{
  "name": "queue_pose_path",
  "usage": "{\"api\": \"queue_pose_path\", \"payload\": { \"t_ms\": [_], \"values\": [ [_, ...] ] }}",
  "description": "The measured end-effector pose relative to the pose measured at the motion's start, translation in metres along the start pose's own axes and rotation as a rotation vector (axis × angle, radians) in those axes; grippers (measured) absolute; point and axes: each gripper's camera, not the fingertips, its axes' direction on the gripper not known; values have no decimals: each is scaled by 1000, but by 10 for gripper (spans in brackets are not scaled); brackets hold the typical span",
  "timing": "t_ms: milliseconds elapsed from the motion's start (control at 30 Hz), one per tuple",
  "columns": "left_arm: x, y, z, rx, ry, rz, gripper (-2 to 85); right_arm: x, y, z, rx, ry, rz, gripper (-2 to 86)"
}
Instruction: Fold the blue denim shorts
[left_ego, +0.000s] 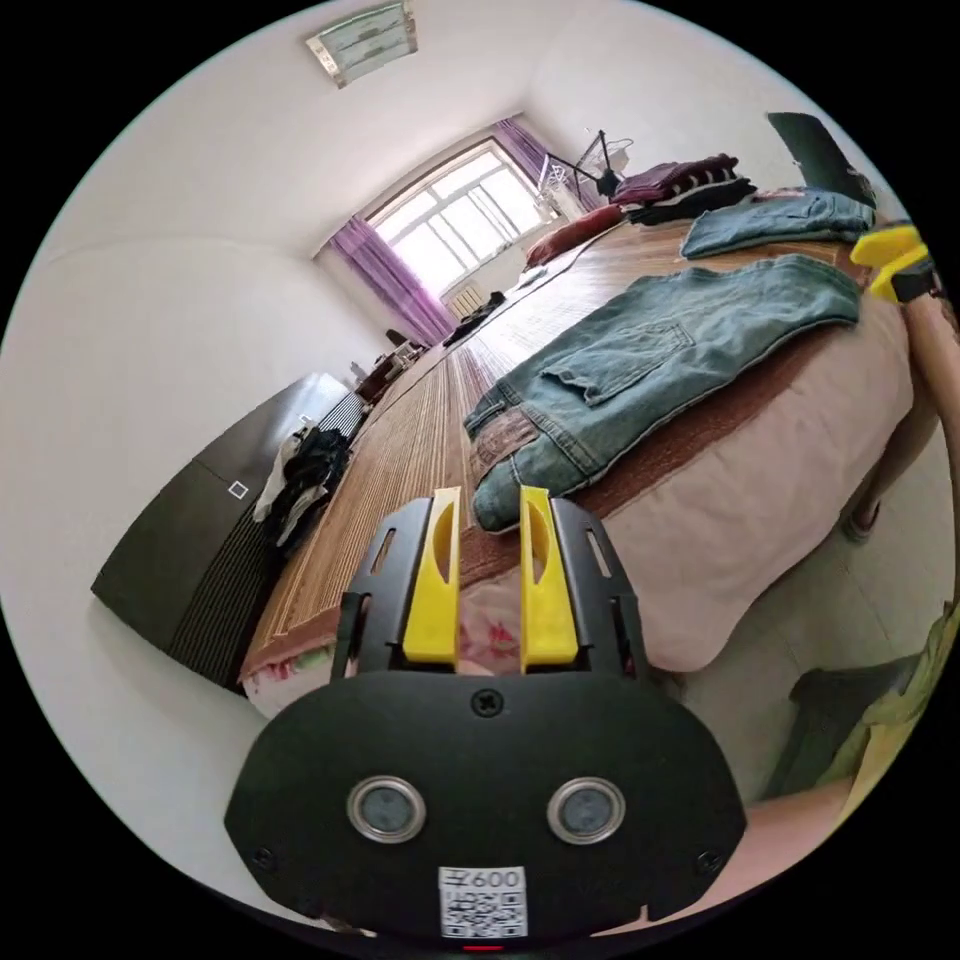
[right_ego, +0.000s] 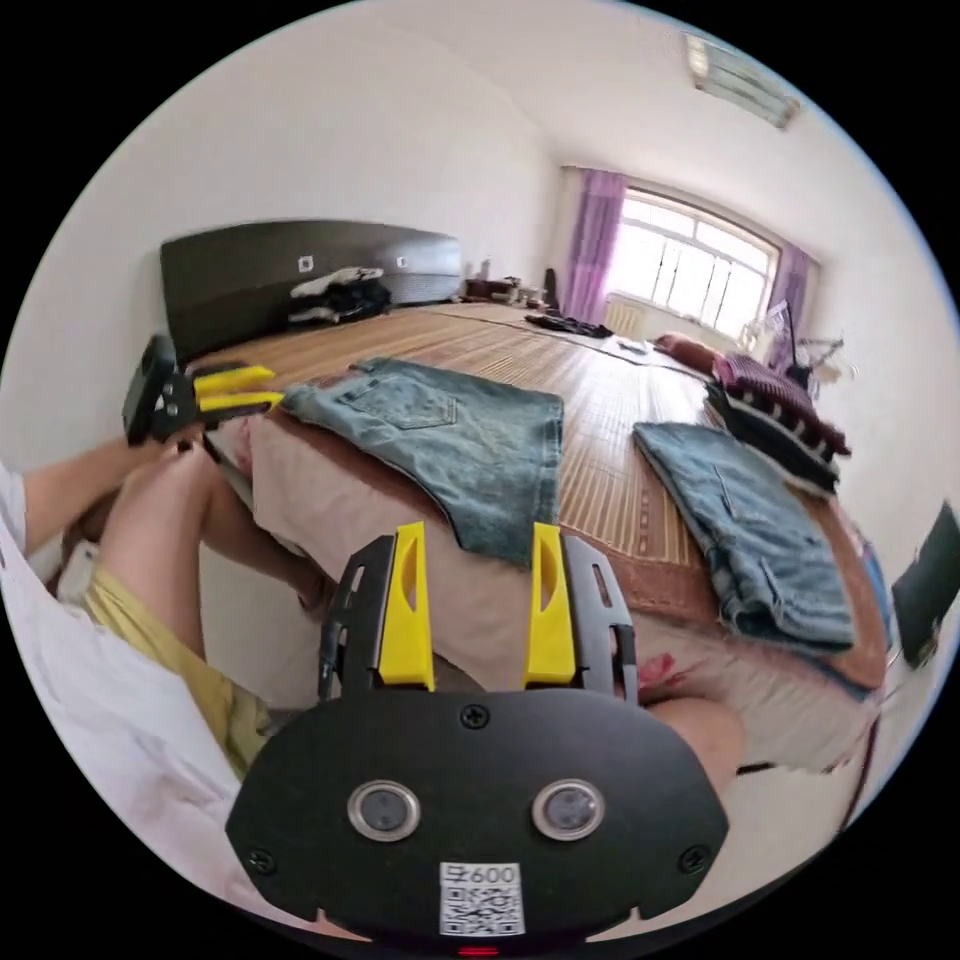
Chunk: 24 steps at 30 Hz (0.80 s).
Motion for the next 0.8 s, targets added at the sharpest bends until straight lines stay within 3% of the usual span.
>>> {"api": "queue_pose_path", "payload": {
  "t_ms": [167, 433, 633, 800],
  "values": [
    [11, -7, 17, 29, -30, 151, 112, -46, 17, 71, -160, 155, -292, 110],
    [-22, -11, 53, -12, 9, 54, 101, -58, 59, 114, -190, 311, -514, 14],
    [-23, -37, 33, 151, 83, 82, 120, -33, 65, 123, -170, 274, -492, -7],
    [49, -103, 6, 403, 131, 412, 144, -13, 66, 131, -149, 276, -502, -8]
  ]
}}
